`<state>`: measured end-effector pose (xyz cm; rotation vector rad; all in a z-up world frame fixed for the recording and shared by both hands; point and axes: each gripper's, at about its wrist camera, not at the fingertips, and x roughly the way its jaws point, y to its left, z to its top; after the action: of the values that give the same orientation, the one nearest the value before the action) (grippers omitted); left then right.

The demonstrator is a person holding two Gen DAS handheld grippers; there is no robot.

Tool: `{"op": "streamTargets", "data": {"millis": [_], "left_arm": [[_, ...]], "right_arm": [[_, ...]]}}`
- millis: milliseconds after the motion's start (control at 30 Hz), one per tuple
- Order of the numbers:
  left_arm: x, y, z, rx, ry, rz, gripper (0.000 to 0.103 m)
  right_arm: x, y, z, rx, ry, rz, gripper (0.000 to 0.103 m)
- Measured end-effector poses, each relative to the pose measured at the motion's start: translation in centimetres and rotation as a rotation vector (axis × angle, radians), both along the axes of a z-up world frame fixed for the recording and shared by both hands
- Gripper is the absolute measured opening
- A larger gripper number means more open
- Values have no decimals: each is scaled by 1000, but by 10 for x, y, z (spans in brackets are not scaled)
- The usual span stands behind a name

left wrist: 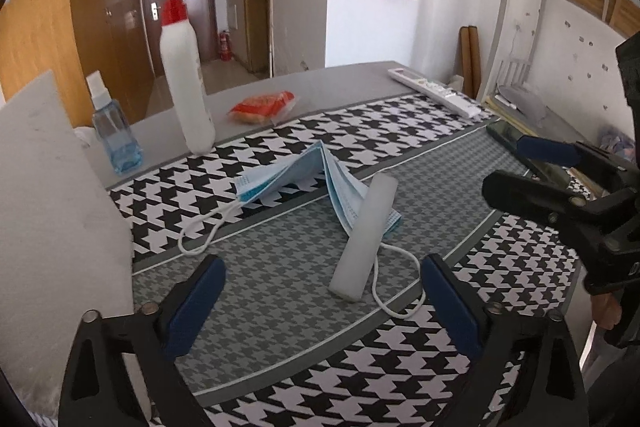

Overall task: Organize soft objects
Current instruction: 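Close the left tool on the white foam stick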

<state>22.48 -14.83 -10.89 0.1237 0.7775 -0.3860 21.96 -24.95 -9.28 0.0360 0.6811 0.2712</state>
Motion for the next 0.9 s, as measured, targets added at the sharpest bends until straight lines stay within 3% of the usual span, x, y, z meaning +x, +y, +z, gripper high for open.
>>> {"op": "streamTargets", "data": {"millis": [67, 500, 700, 900], "left_arm": [[6, -2, -4, -2, 27, -3, 86], [16, -14, -17, 21, 21, -19, 84], [18, -15, -21, 28, 25, -18, 70], [20, -14, -24, 30, 46, -28, 69]], "right_arm": [[2, -1, -1, 1, 9, -4, 102], [7, -1, -7, -11, 34, -3, 102], [9, 2, -11, -18, 50, 11, 102], [9, 4, -11, -21, 44, 18, 102]]}}
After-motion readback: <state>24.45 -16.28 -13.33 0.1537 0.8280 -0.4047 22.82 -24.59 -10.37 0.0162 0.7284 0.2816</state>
